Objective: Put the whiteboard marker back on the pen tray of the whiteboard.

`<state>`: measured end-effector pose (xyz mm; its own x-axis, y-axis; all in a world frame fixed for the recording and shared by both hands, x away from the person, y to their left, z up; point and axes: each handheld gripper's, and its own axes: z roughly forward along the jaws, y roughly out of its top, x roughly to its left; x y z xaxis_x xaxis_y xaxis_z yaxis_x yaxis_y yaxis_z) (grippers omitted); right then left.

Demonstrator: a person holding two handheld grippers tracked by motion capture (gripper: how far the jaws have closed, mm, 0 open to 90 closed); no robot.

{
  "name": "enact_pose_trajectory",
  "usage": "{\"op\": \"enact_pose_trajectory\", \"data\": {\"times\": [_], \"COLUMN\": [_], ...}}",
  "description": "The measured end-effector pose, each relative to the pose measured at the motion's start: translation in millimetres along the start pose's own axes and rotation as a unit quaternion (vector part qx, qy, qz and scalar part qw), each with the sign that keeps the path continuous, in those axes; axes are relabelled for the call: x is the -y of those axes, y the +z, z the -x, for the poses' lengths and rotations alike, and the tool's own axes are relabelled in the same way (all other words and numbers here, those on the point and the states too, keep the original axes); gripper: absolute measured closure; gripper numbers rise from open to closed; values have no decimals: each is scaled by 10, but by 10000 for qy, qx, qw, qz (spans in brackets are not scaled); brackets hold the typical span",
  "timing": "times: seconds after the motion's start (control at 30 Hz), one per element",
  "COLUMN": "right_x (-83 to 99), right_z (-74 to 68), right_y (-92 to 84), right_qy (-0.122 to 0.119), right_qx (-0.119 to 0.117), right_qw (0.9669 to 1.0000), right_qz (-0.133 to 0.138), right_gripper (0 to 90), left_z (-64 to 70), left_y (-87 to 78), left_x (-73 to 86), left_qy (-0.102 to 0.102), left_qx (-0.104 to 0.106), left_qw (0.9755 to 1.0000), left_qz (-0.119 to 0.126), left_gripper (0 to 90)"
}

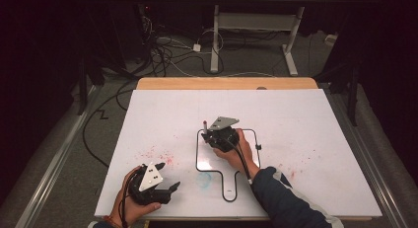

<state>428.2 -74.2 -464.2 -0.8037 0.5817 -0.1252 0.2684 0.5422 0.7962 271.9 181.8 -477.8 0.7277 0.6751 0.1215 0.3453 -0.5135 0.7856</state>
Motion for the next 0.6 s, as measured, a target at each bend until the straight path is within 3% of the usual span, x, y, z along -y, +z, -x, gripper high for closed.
{"op": "enact_pose_trajectory", "data": {"times": [0.07,0.13,0.3,0.37,0.4,0.6], "right_x": [26,80,220,227,204,-9], "right_z": [43,130,336,346,314,-3], "right_y": [-32,-102,-260,-251,-226,31], "right_qy": [20,-58,153,246,169,-3], "right_qx": [94,418,680,661,626,-63], "right_qw": [10000,9991,9975,9975,9979,10000], "right_qz": [-19,-89,-106,-46,-56,53], "right_gripper": [815,816,815,815,816,816], "left_z": [-5,-5,-1,3,7,3], "left_y": [-9,-10,-7,12,20,29], "left_x": [4,8,7,1,-5,-13], "left_qy": [5,-4,1,-4,14,43], "left_qx": [-5,-6,-10,-5,-3,23], "left_qw": [10000,10000,10000,10000,10000,10000], "left_qz": [-6,2,-10,-23,-41,-58], "left_gripper": [208,208,208,208,208,208]}}
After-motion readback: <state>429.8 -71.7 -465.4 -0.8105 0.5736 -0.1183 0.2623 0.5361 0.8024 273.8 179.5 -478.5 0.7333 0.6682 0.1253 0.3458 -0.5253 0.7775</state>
